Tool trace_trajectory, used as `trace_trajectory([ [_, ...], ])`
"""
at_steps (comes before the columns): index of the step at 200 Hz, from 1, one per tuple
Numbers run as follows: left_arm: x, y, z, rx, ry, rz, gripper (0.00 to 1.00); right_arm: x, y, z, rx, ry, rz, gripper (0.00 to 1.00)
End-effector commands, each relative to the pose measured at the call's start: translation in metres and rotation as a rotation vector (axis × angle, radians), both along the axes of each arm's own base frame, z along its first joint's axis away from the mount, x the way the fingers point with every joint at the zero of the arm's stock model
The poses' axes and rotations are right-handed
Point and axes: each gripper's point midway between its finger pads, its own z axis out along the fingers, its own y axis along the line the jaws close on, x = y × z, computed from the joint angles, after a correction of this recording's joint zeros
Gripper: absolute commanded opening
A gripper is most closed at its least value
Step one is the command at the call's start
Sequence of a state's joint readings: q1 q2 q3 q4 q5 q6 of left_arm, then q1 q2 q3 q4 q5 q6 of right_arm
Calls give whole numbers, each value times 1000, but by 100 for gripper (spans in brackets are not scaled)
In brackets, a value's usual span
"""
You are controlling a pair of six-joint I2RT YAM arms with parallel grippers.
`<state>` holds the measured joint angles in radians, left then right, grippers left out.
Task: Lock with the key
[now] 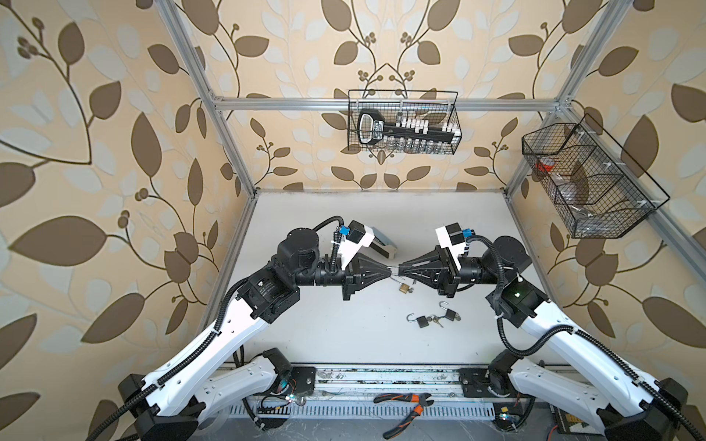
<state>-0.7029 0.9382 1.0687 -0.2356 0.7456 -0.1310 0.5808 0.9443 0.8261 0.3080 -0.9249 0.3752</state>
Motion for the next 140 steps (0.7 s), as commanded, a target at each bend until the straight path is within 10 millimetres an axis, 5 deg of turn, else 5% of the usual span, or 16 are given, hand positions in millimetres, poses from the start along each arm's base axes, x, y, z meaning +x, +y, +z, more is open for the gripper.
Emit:
trace_trajectory([
  [1, 1, -2, 16, -23, -49, -13, 0, -3, 4, 5, 28, -30, 15, 0],
  [52, 0, -18, 8, -12, -23, -77, 0, -10, 42, -16, -32, -50, 61, 0],
  [98, 7, -10, 9, -12, -29, 17, 0, 1, 36, -19, -26, -53, -17, 0],
  [120, 34, 22, 16, -16, 0, 183, 0, 12, 13, -13, 1, -51, -79, 51],
  [140, 39, 45, 27, -62, 17, 181, 0, 25, -16, -10, 37, -13, -133, 64],
])
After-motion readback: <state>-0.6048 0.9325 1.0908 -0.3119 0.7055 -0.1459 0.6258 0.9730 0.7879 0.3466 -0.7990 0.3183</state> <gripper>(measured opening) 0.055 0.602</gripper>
